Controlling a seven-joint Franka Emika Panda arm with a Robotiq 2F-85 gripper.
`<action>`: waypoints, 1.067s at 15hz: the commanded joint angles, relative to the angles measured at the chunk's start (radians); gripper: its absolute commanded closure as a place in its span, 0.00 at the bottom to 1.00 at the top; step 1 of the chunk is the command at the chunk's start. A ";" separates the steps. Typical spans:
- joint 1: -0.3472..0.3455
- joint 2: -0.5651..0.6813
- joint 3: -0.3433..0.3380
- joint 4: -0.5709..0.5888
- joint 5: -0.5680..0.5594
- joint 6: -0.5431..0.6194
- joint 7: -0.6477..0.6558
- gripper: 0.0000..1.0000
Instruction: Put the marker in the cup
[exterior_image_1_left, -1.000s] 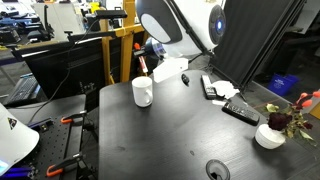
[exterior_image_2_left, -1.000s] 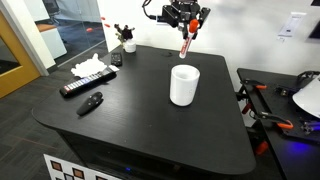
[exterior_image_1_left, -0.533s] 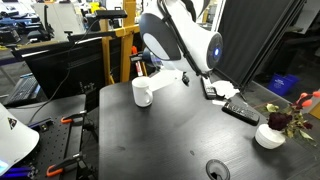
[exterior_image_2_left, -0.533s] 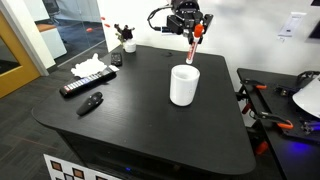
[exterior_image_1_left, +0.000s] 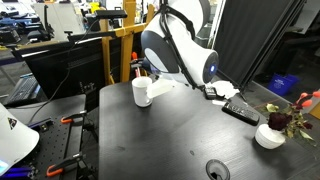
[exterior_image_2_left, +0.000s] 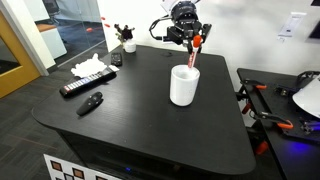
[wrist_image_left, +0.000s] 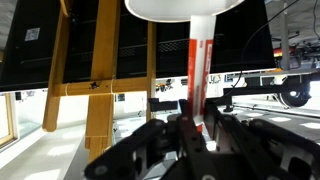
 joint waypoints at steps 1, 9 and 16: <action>0.003 0.028 -0.007 0.021 0.018 0.006 0.003 0.95; 0.009 0.083 -0.008 0.032 -0.003 0.037 0.001 0.95; 0.012 0.112 -0.002 0.056 -0.017 0.036 0.017 0.17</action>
